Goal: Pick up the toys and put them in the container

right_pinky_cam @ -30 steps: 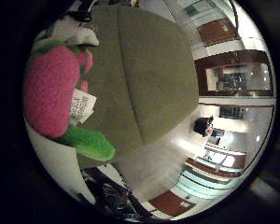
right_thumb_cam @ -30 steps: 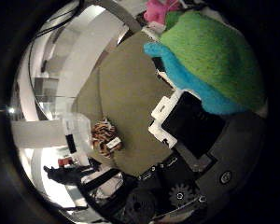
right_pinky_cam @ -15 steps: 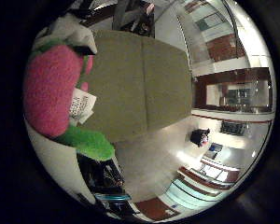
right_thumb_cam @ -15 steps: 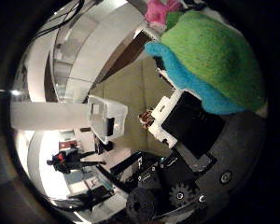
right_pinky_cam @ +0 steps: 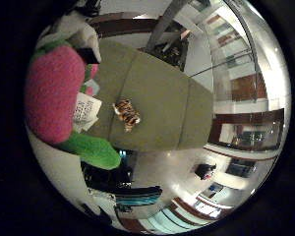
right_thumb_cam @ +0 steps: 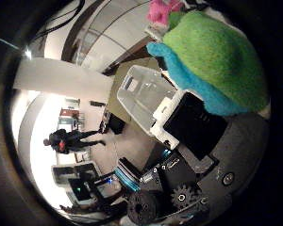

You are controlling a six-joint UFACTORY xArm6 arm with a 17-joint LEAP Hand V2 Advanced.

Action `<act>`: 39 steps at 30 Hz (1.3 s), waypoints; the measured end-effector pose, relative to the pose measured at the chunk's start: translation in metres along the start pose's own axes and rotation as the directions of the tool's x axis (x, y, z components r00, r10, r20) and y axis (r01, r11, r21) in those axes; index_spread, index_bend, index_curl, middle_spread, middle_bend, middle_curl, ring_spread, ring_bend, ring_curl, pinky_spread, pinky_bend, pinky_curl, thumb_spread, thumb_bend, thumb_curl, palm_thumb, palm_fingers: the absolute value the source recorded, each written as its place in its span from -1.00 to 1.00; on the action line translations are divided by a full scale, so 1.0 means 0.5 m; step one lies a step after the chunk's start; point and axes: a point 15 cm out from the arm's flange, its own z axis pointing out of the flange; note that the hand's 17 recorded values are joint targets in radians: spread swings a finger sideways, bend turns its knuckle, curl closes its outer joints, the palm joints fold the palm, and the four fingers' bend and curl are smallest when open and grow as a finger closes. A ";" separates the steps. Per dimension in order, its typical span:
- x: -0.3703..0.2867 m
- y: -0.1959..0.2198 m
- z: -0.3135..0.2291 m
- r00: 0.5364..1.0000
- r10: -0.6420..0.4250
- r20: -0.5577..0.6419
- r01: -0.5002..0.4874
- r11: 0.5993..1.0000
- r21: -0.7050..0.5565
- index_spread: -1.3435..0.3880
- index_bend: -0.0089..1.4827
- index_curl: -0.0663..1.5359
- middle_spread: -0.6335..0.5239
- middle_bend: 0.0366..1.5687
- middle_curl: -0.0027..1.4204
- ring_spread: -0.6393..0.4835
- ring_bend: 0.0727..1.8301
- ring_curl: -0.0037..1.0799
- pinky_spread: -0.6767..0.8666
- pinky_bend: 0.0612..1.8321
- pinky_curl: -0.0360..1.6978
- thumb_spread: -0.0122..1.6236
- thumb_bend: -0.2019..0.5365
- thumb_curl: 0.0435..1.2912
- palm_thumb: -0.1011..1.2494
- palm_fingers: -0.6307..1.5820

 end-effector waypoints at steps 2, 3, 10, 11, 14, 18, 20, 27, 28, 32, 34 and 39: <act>-0.073 -0.021 0.005 0.999 -0.037 0.011 0.036 0.999 0.022 0.30 0.58 0.05 -0.15 0.71 0.00 -0.20 0.56 0.23 -0.36 0.53 -0.06 0.39 -0.49 -0.17 0.68 0.61; -0.113 -0.032 0.007 0.998 -0.055 0.019 0.055 0.998 0.038 0.30 0.58 0.05 -0.15 0.71 0.00 -0.20 0.56 0.23 -0.36 0.53 -0.06 0.39 -0.49 -0.17 0.68 0.61; -0.323 -0.081 0.027 0.984 -0.164 0.072 0.153 0.978 0.143 0.30 0.57 0.06 -0.15 0.73 0.00 -0.22 0.52 0.25 -0.36 0.53 -0.03 0.41 -0.50 -0.19 0.60 0.59; -0.339 -0.088 0.033 0.982 -0.172 0.075 0.159 0.975 0.158 0.29 0.55 0.06 -0.15 0.72 -0.01 -0.23 0.51 0.25 -0.37 0.53 -0.03 0.41 -0.51 -0.20 0.58 0.58; -0.386 -0.104 0.068 0.976 -0.206 0.076 0.189 0.964 0.186 0.25 0.34 0.03 -0.15 0.61 -0.04 -0.23 0.48 0.21 -0.41 0.48 -0.08 0.36 -0.54 -0.22 0.49 0.52; -0.427 -0.087 0.116 0.966 -0.244 0.083 0.229 0.961 0.156 0.18 0.01 -0.01 -0.17 0.44 -0.09 -0.27 0.37 0.12 -0.54 0.34 -0.18 0.30 -0.53 -0.25 0.39 0.36; -0.444 -0.076 0.136 0.962 -0.260 0.087 0.247 0.959 0.137 0.16 -0.09 -0.01 -0.20 0.36 -0.11 -0.28 0.33 0.08 -0.58 0.26 -0.21 0.31 -0.52 -0.27 0.37 0.26; -0.462 -0.050 0.191 0.950 -0.302 0.082 0.295 0.952 0.085 0.05 -0.23 -0.17 -0.10 -0.13 -0.33 -0.03 -0.01 -0.15 -0.04 0.04 -0.29 0.37 -0.52 -0.35 0.27 -0.35; -0.464 -0.048 0.195 0.948 -0.307 0.082 0.301 0.950 0.082 0.04 -0.25 -0.20 -0.08 -0.17 -0.35 0.02 -0.09 -0.22 0.05 -0.01 -0.33 0.38 -0.53 -0.36 0.24 -0.37; -0.464 -0.044 0.202 0.935 -0.346 0.080 0.341 0.937 0.076 0.03 -0.33 -0.32 -0.01 -0.34 -0.45 0.29 -0.28 -0.40 0.29 -0.19 -0.46 0.37 -0.51 -0.40 0.21 -0.41; -0.463 -0.052 0.200 0.931 -0.357 0.079 0.351 0.933 0.080 0.02 -0.35 -0.35 0.01 -0.39 -0.48 0.37 -0.36 -0.45 0.34 -0.26 -0.51 0.37 -0.51 -0.41 0.21 -0.40; -0.432 -0.061 0.203 0.935 -0.347 0.071 0.342 0.937 0.075 0.01 -0.44 -0.41 0.05 -0.55 -0.53 0.44 -0.50 -0.55 0.41 -0.36 -0.60 0.37 -0.51 -0.43 0.20 -0.35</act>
